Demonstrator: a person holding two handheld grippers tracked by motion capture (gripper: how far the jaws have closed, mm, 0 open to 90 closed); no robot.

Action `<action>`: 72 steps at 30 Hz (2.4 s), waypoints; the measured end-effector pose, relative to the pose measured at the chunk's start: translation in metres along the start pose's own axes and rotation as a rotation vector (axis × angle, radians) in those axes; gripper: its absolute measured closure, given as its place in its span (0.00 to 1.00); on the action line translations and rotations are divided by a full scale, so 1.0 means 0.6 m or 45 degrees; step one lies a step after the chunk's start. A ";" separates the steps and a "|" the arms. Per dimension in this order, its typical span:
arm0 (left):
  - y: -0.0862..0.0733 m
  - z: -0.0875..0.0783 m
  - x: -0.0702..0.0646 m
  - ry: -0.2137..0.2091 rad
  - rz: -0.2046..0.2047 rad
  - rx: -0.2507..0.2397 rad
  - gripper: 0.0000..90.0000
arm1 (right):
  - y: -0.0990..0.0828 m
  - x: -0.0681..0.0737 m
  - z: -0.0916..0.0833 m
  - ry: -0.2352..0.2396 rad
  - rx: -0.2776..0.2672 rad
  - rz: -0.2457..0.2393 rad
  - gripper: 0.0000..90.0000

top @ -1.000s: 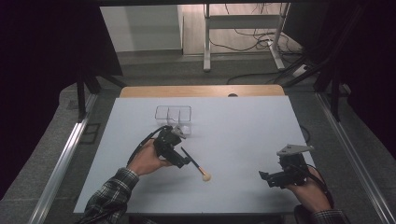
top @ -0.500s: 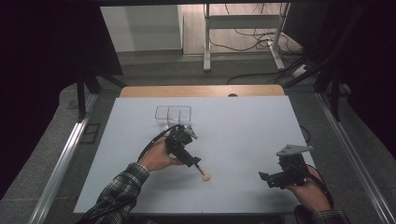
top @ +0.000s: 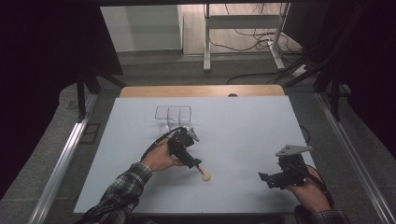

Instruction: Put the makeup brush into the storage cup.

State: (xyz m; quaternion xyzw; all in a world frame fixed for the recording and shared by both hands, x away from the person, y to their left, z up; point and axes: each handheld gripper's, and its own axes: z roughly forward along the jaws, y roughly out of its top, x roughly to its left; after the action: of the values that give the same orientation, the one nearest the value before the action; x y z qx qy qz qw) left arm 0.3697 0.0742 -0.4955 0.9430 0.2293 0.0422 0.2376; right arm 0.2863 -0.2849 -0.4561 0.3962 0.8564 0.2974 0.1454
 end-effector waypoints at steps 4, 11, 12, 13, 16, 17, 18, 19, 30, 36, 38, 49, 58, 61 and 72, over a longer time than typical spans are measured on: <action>-0.003 0.007 -0.001 -0.012 0.013 0.010 0.07 | 0.000 0.000 0.000 0.002 0.002 -0.001 0.00; -0.008 0.020 -0.003 -0.037 0.042 0.022 0.09 | 0.000 0.001 0.001 0.005 0.007 -0.009 0.00; -0.009 0.022 -0.003 -0.039 0.039 0.023 0.10 | 0.000 0.001 0.001 0.005 0.008 -0.010 0.00; -0.010 0.023 -0.003 -0.045 0.041 0.023 0.11 | 0.000 0.001 0.001 0.006 0.008 -0.011 0.00; -0.012 0.027 -0.002 -0.060 0.046 0.027 0.13 | 0.000 0.002 0.001 0.007 0.010 -0.014 0.00; -0.012 0.027 -0.002 -0.060 0.046 0.027 0.14 | 0.000 0.002 0.001 0.007 0.010 -0.014 0.00; -0.012 0.027 -0.002 -0.068 0.052 0.033 0.15 | 0.000 0.002 0.001 0.008 0.010 -0.015 0.00; -0.014 0.030 -0.002 -0.069 0.059 0.036 0.17 | 0.000 0.002 0.001 0.009 0.010 -0.015 0.00; -0.014 0.024 -0.035 -0.098 0.233 0.067 0.86 | 0.000 0.004 0.003 0.018 0.021 -0.033 0.01; -0.008 0.024 -0.035 -0.131 0.203 0.102 0.93 | 0.000 0.005 0.003 0.018 0.025 -0.040 0.01; -0.009 0.024 -0.029 -0.161 0.164 0.100 0.93 | 0.000 0.005 0.003 0.019 0.025 -0.038 0.01; -0.011 0.011 -0.022 -0.160 0.093 0.054 0.93 | 0.000 0.004 0.003 0.018 0.019 -0.035 0.01; -0.015 -0.012 -0.021 -0.154 0.061 -0.005 0.93 | 0.000 0.002 0.001 0.025 0.005 -0.019 0.00; -0.017 -0.017 -0.021 -0.158 0.047 -0.027 0.93 | 0.000 0.001 0.000 0.029 -0.003 -0.014 0.00; -0.035 -0.047 -0.022 -0.121 -0.003 -0.100 0.93 | 0.000 -0.001 -0.002 0.036 -0.023 -0.008 0.00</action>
State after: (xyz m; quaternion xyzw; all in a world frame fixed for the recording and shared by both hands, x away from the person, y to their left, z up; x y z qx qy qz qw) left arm 0.3438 0.0969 -0.4798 0.9336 0.2172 0.0061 0.2850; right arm 0.2864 -0.2859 -0.4552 0.3878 0.8569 0.3102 0.1379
